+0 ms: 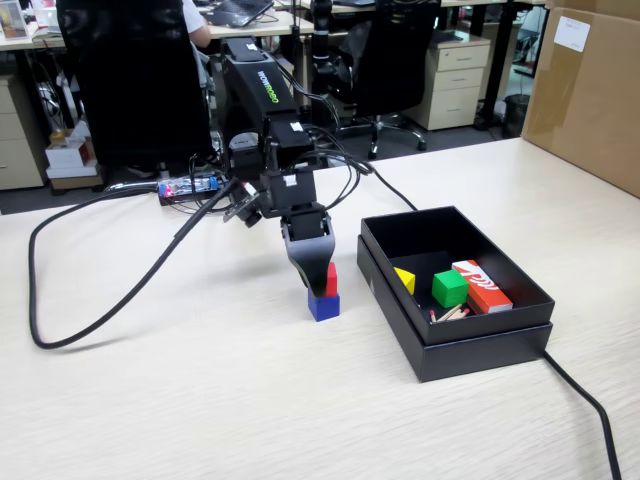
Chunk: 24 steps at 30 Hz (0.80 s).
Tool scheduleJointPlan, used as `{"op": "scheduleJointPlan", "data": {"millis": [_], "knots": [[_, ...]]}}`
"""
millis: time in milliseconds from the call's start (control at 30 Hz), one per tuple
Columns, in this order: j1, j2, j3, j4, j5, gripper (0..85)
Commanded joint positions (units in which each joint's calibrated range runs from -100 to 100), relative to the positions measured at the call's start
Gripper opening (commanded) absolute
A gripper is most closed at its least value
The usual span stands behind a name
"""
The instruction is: Put the red cube on top of the blue cube
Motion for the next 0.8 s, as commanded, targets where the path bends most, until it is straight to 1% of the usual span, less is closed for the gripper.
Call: {"op": "scheduleJointPlan", "data": {"millis": [0, 300, 633, 700, 767], "knots": [[0.0, -4.4, 1.7, -0.2, -0.3, 35.1], [0.0, -6.2, 2.1, -0.3, -0.3, 35.1], [0.1, -10.9, 4.5, -3.8, -0.3, 35.1], [0.1, -12.2, 5.6, -5.5, -0.3, 37.4], [0.2, -13.1, 6.4, -6.4, -0.3, 37.8]]}}
